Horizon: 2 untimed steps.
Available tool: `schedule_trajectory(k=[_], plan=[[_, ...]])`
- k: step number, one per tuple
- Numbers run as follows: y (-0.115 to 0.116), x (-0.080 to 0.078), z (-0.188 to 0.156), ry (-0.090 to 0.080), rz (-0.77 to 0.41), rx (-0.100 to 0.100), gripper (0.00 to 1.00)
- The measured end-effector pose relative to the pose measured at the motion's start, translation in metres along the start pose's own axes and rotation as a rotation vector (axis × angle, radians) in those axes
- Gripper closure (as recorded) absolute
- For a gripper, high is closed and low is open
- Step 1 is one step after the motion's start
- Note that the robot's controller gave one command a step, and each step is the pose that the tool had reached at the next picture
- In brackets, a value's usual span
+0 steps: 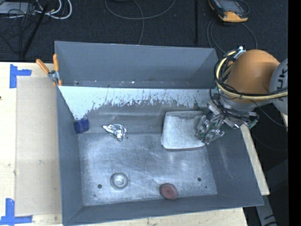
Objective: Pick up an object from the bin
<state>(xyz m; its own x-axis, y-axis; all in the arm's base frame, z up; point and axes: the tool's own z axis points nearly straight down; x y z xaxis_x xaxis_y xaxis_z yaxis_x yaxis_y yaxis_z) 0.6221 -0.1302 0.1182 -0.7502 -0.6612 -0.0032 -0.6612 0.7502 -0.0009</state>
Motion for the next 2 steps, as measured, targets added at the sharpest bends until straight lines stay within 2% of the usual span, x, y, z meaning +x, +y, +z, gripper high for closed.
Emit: schedule_trajectory(k=[1,2], plan=[[0.000,-0.001,-0.025,0.000,0.001,0.000,1.00],[0.000,-0.004,-0.069,-0.001,0.003,0.003,1.00]])
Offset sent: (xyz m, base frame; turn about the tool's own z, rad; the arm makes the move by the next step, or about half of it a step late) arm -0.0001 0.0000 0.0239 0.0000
